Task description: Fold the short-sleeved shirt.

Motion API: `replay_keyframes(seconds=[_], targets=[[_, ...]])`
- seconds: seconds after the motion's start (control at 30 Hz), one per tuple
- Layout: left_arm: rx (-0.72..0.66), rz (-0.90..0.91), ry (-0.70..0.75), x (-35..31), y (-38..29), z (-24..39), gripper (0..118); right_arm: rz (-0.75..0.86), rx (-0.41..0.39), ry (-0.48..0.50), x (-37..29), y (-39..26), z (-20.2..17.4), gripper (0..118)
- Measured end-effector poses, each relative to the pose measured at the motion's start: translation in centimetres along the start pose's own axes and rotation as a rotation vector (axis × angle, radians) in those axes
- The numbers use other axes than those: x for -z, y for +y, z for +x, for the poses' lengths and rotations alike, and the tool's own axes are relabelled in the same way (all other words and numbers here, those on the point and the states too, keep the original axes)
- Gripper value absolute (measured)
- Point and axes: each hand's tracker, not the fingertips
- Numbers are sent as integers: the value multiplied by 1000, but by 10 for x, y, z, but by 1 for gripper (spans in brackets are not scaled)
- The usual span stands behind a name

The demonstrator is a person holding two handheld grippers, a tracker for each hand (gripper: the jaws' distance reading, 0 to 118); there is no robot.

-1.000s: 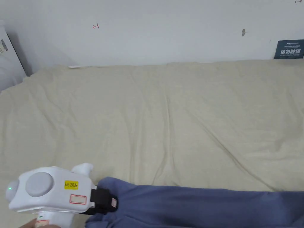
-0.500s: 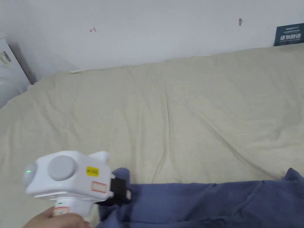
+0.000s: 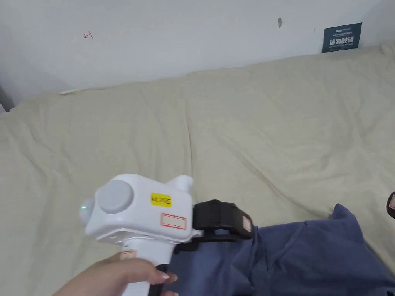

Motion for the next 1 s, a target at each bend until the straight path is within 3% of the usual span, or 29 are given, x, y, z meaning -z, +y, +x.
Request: replay_keyframes(seconds=[0.13, 0.17, 0.2, 0.23, 0.27, 0.6, 0.8, 0.87, 1.0], targets=[[-50, 43, 171, -26, -11, -29, 115, -12, 3, 19, 4, -3, -3, 0], [-33, 74, 167, -29, -17, -34, 98, -15, 2, 23, 5, -3, -4, 0], [-15, 113, 163, -30, -22, -35, 54, -18, 0, 27, 5, -4, -5, 0], [-10, 129, 184, -22, -25, -34, 0, -21, 0, 32, 5, -5, -5, 0], [1, 147, 232, -18, -25, -33, 0, -25, -1, 37, 4, -5, -5, 0], [37, -119, 67, 104, -40, 10, 0, -54, 48, 17, -4, -1, 7, 0], [123, -85, 35, 103, -39, 42, 0, -62, 32, -10, -6, -3, 10, 0], [100, -93, -61, 98, -38, 42, 0, -66, 32, -10, -5, -3, 9, 0], [-101, -102, -498, 77, -31, 14, 0, -76, 43, 3, 1, -4, 6, 0]])
